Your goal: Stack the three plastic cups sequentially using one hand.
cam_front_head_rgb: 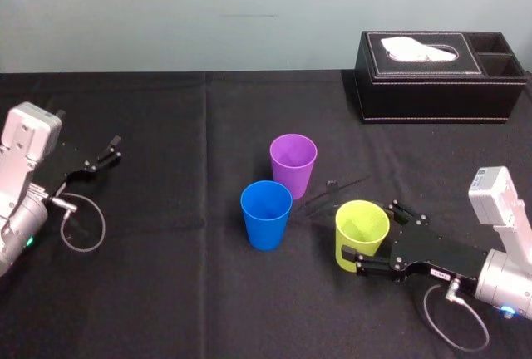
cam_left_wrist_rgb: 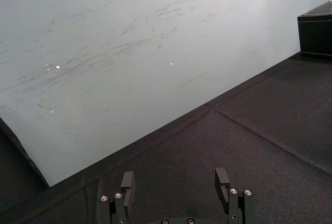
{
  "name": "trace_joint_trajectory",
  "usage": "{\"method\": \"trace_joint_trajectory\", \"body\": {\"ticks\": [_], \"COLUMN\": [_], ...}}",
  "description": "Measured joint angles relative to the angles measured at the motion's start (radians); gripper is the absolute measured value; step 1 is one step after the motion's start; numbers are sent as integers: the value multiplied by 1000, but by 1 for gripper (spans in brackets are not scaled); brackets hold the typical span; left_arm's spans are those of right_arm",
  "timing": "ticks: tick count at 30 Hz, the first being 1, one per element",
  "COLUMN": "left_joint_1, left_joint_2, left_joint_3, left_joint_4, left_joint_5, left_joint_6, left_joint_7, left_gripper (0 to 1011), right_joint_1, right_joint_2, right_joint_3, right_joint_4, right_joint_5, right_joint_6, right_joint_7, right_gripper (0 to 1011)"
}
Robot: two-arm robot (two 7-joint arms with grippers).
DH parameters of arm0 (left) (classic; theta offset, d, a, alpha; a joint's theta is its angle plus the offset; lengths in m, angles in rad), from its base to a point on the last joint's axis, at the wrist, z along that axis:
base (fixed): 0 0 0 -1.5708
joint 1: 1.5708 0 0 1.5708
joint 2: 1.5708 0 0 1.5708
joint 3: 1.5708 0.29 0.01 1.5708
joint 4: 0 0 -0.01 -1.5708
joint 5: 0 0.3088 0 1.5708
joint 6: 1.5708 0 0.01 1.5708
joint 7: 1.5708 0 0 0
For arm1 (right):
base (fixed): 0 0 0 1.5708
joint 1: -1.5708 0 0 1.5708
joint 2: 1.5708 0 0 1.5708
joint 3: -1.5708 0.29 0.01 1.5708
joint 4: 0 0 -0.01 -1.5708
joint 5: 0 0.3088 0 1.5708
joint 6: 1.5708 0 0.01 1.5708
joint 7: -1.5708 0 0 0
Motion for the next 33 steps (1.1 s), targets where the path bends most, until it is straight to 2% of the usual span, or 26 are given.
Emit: {"method": "trace_joint_trajectory", "body": {"ticks": [6,15,33], "left_joint_1": [0,0,0], "left_joint_2": [0,0,0], "left_joint_3": [0,0,0], "left_joint_4": [0,0,0], "left_joint_5": [0,0,0], "left_joint_6": [0,0,0], "left_joint_7": [0,0,0], "left_gripper": [1011,1011,1011], "right_joint_1": [-1,-2,-3], "right_joint_2": [1,2,3], "right_joint_3": [1,2,3], "right_joint_4": [0,-1,-2], "right_joint_5": [1,1,2], "right_joint_6": [-1,-2,-3], "right_joint_7": [0,1,1], "right_gripper": [981,774,734]}}
